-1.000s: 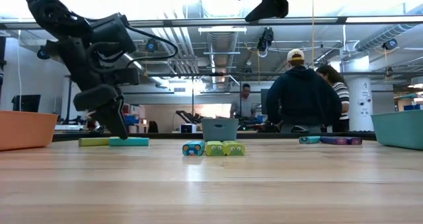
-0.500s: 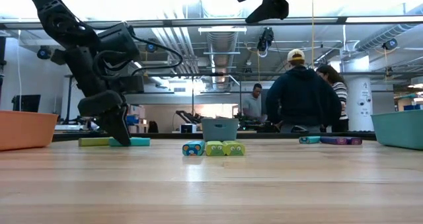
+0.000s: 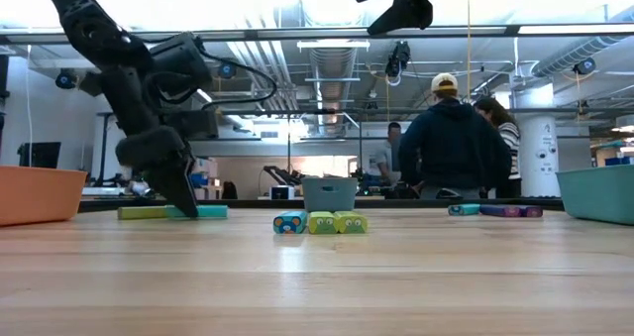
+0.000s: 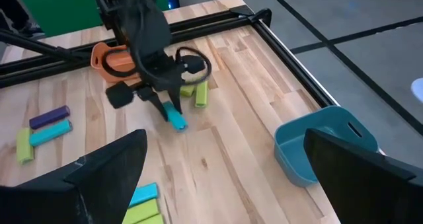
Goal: Sort blocks
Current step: Put the blue block into the light blue bin
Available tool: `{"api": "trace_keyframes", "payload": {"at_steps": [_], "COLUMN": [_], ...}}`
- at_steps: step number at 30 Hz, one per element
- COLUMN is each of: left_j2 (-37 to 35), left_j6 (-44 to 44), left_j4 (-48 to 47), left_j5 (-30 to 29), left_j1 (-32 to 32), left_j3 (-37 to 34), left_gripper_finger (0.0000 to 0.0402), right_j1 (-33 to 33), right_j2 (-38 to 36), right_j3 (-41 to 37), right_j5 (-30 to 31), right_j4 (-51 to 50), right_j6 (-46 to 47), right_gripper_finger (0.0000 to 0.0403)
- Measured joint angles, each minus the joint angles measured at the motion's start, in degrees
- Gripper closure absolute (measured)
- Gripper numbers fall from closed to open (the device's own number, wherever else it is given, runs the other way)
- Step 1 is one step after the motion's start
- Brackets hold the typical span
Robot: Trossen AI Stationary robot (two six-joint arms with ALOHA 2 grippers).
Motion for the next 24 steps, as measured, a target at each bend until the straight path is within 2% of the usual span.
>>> {"api": "trace_keyframes", "payload": {"at_steps": [3, 5, 11, 16, 21, 24], "left_j2": [-2.45, -3.99, -6.49, -5.59, -3.58, -3.16], "left_j6": [0.26, 1.06, 6.37, 13.68, 17.81, 18.63], "left_j4": [-0.83, -2.83, -6.62, -8.99, -9.78, -10.01], "left_j5": [0.39, 0.16, -2.06, -5.54, -6.21, -6.0], "left_j1": [0.01, 0.07, 0.03, 0.05, 0.05, 0.01], "left_j3": [3.06, 5.17, 14.83, 22.93, 28.29, 29.47], "left_gripper_finger": [0.0327, 0.0327, 0.0327, 0.0327, 0.0327, 0.0327], "right_j1": [0.0, 0.0, -1.59, -2.9, -3.17, -3.13], "right_j2": [0.0, 0.41, 2.95, 7.22, 11.28, 12.5], "right_j3": [0.0, 0.0, 0.0, -0.04, -0.09, -0.09], "right_j5": [0.02, 0.61, -0.11, -4.73, -9.21, -9.75], "right_j4": [1.23, 3.76, 2.28, 0.42, 3.8, 7.36], "right_j6": [1.91, 6.44, 29.51, 44.69, 48.95, 49.4], "right_gripper_finger": [0.0003, 0.0003, 0.0003, 0.0003, 0.0003, 0.0003]}}
